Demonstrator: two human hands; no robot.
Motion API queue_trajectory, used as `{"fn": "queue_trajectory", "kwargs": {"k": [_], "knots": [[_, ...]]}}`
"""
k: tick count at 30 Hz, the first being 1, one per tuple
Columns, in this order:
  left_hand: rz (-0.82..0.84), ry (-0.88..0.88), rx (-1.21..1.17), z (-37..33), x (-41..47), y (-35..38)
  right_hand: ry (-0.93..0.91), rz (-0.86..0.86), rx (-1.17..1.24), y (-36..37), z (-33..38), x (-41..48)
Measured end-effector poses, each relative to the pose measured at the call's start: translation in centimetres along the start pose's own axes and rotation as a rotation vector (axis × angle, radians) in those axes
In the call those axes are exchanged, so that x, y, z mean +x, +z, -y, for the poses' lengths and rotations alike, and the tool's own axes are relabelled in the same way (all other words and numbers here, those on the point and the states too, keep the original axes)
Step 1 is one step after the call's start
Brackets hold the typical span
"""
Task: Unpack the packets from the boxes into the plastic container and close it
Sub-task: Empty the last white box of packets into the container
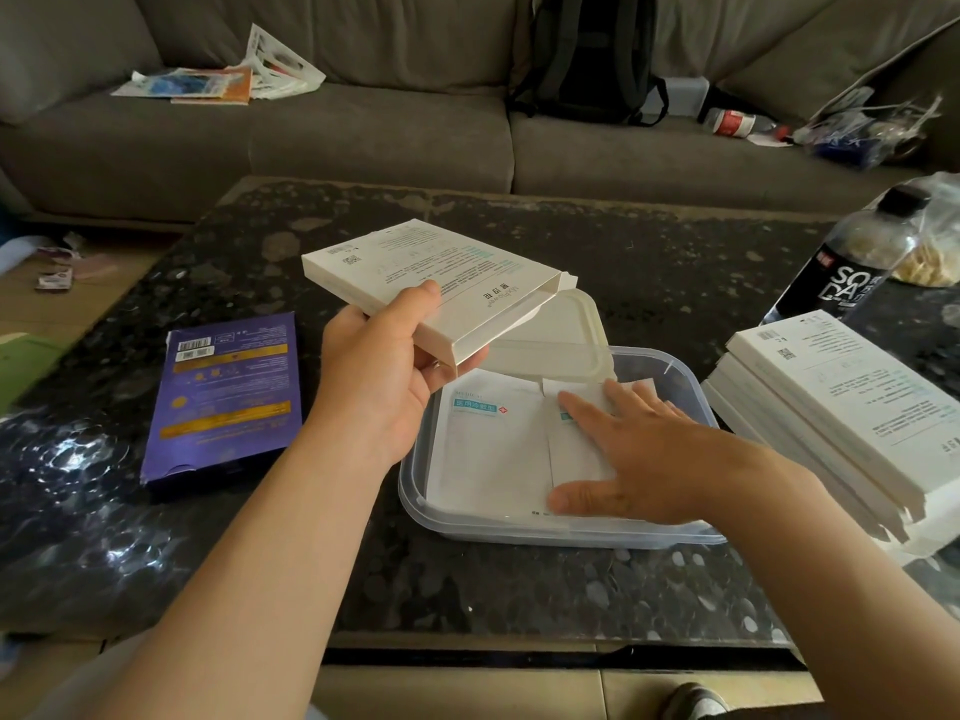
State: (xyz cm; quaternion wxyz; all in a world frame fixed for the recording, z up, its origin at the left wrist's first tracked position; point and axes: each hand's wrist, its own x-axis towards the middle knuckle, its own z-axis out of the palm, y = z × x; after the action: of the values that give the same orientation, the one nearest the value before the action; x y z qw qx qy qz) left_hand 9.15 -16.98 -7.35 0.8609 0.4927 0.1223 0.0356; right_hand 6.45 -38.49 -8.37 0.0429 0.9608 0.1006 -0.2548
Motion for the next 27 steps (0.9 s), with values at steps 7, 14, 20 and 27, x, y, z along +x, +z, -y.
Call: {"fn": "queue_trajectory", "kwargs": {"k": [7, 14, 20, 27], "knots": [[-0.002, 0.000, 0.002, -0.1, 0.1, -0.2, 0.028, 0.075, -0.014, 0.3, 0.1, 0.4], [-0.006, -0.005, 0.011, 0.1, -0.1, -0.1, 0.031, 0.049, -0.005, 0.1, 0.2, 0.4], [-0.019, 0.007, 0.023, 0.1, 0.0, 0.2, -0.093, -0.525, 0.281, -1.4, 1.6, 0.1], [-0.057, 0.014, 0.044, -0.1, -0.2, 0.3, -0.290, -1.007, 0.437, -0.8, 2.7, 0.8]]}}
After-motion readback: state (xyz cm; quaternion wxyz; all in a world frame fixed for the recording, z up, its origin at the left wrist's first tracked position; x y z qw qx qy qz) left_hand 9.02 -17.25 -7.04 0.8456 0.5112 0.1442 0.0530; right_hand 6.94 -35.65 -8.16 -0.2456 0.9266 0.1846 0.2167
